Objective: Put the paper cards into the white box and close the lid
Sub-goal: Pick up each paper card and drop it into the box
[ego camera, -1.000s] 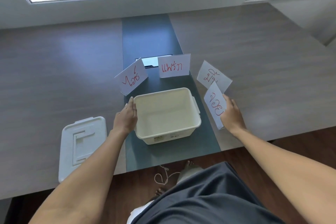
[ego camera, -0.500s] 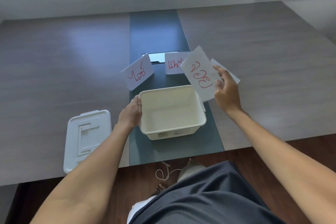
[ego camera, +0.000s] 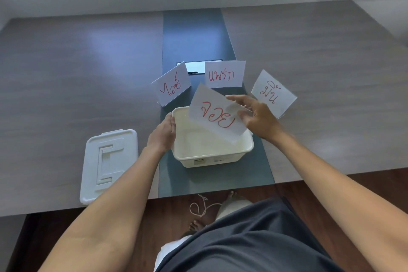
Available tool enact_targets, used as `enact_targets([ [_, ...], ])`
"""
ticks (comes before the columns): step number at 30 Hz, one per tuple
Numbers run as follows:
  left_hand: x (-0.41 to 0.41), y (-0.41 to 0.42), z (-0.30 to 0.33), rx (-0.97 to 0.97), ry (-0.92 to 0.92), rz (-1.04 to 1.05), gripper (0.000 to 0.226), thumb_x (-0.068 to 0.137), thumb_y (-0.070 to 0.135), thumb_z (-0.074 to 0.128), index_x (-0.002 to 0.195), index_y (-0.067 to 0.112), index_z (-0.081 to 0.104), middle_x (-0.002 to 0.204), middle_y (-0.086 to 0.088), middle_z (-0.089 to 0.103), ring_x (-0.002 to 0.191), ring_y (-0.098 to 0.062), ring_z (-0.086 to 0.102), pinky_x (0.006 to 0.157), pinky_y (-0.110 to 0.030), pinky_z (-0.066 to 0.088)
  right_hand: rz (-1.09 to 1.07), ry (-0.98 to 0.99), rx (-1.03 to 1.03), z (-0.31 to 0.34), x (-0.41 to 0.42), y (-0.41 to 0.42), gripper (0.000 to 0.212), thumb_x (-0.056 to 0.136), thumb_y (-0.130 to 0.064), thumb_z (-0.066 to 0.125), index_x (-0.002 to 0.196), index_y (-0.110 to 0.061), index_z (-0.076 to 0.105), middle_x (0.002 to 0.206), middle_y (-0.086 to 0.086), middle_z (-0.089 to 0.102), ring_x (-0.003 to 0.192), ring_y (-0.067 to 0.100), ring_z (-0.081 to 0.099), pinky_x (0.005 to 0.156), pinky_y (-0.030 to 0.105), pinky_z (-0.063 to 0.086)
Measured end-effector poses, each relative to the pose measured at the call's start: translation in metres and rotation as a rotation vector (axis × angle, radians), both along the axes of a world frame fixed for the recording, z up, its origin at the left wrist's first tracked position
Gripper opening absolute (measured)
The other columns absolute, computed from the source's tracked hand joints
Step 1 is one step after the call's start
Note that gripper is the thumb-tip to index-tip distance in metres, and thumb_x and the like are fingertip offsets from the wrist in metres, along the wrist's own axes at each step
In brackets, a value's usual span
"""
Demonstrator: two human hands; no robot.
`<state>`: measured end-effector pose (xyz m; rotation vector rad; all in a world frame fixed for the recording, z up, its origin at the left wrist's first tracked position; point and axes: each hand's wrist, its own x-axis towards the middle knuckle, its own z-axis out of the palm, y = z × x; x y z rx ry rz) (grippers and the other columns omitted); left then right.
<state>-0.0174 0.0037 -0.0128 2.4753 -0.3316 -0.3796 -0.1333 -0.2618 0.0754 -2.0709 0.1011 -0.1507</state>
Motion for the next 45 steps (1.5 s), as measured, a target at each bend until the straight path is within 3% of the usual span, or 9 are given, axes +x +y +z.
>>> enact_targets([
  [5, -0.002, 0.000, 0.001, -0.019, -0.035, -0.003, 0.046, 0.102, 0.050, 0.012, 0.131, 0.029, 0.042, 0.136, -0.001, 0.056, 0.120, -0.032, 0.054, 0.091, -0.045, 0.042, 0.148, 0.117, -0.063, -0.017, -0.001, 0.003, 0.045, 0.093, 0.009, 0.051, 0.126, -0.018, 0.067, 0.121, 0.000, 0.066, 0.113, 0.012, 0.060, 0.092, 0.026, 0.057],
  [8, -0.003, 0.002, -0.003, 0.003, -0.068, 0.007, 0.052, 0.104, 0.046, 0.016, 0.152, 0.029, 0.024, 0.158, 0.005, 0.033, 0.137, -0.029, 0.041, 0.107, -0.048, 0.036, 0.223, 0.174, -0.094, -0.027, -0.001, 0.005, 0.045, 0.094, 0.007, 0.052, 0.122, -0.023, 0.068, 0.124, -0.001, 0.067, 0.119, 0.014, 0.059, 0.096, 0.029, 0.055],
  [14, -0.010, 0.010, -0.012, 0.030, -0.139, -0.080, 0.052, 0.105, 0.036, 0.021, 0.156, 0.027, 0.013, 0.163, 0.011, 0.012, 0.134, -0.035, 0.045, 0.106, -0.050, 0.041, 0.271, 0.301, -0.091, -0.045, 0.001, 0.010, 0.048, 0.097, 0.001, 0.048, 0.120, -0.037, 0.067, 0.122, 0.004, 0.064, 0.110, 0.019, 0.064, 0.088, 0.025, 0.059],
  [20, -0.018, 0.006, -0.011, 0.056, -0.174, -0.089, 0.053, 0.105, 0.029, 0.024, 0.156, 0.024, 0.012, 0.164, 0.009, 0.010, 0.125, -0.036, 0.053, 0.094, -0.049, 0.047, 0.294, 0.387, -0.137, -0.058, -0.002, 0.016, 0.047, 0.097, -0.001, 0.046, 0.119, -0.034, 0.070, 0.114, -0.003, 0.064, 0.100, 0.006, 0.061, 0.079, 0.015, 0.053],
  [25, -0.019, 0.005, -0.013, 0.068, -0.193, -0.087, 0.052, 0.105, 0.025, 0.024, 0.156, 0.020, 0.014, 0.164, 0.007, 0.011, 0.129, -0.034, 0.051, 0.093, -0.048, 0.047, 0.324, 0.450, -0.161, -0.068, -0.009, 0.014, 0.049, 0.089, -0.002, 0.046, 0.111, -0.038, 0.072, 0.114, -0.004, 0.071, 0.108, 0.011, 0.063, 0.093, 0.026, 0.051],
  [30, -0.018, -0.001, -0.012, 0.099, -0.222, -0.074, 0.054, 0.103, 0.017, 0.027, 0.156, 0.018, 0.014, 0.164, 0.005, 0.012, 0.130, -0.032, 0.050, 0.090, -0.046, 0.047, 0.403, 0.572, -0.130, -0.060, -0.002, 0.011, 0.033, 0.094, -0.016, 0.053, 0.116, -0.030, 0.072, 0.109, -0.012, 0.074, 0.105, 0.002, 0.066, 0.091, 0.018, 0.048],
  [38, -0.013, -0.002, -0.018, 0.080, -0.267, -0.084, 0.055, 0.102, 0.014, 0.028, 0.156, 0.017, 0.016, 0.163, 0.006, 0.014, 0.134, -0.027, 0.046, 0.091, -0.045, 0.048, 0.026, 0.136, -0.102, -0.050, 0.025, -0.014, 0.018, 0.096, -0.014, 0.063, 0.111, -0.015, 0.074, 0.097, -0.002, 0.076, 0.088, 0.016, 0.073, 0.083, 0.033, 0.060],
  [43, -0.013, -0.003, -0.020, 0.102, -0.306, -0.071, 0.054, 0.101, 0.012, 0.031, 0.155, 0.014, 0.020, 0.163, 0.002, 0.018, 0.122, -0.036, 0.056, 0.086, -0.044, 0.048, -0.251, 0.005, -0.249, -0.047, 0.053, -0.056, 0.026, 0.097, -0.011, 0.055, 0.115, -0.014, 0.073, 0.112, -0.001, 0.066, 0.100, 0.013, 0.061, 0.091, 0.025, 0.048],
  [45, -0.012, -0.002, -0.020, 0.121, -0.331, -0.078, 0.055, 0.101, 0.010, 0.032, 0.154, 0.011, 0.022, 0.162, -0.001, 0.020, 0.127, -0.035, 0.052, 0.088, -0.044, 0.048, -0.371, 0.001, -0.397, -0.055, 0.062, -0.078, 0.030, 0.094, -0.011, 0.051, 0.115, -0.012, 0.072, 0.119, 0.007, 0.063, 0.109, 0.022, 0.060, 0.097, 0.033, 0.044],
])
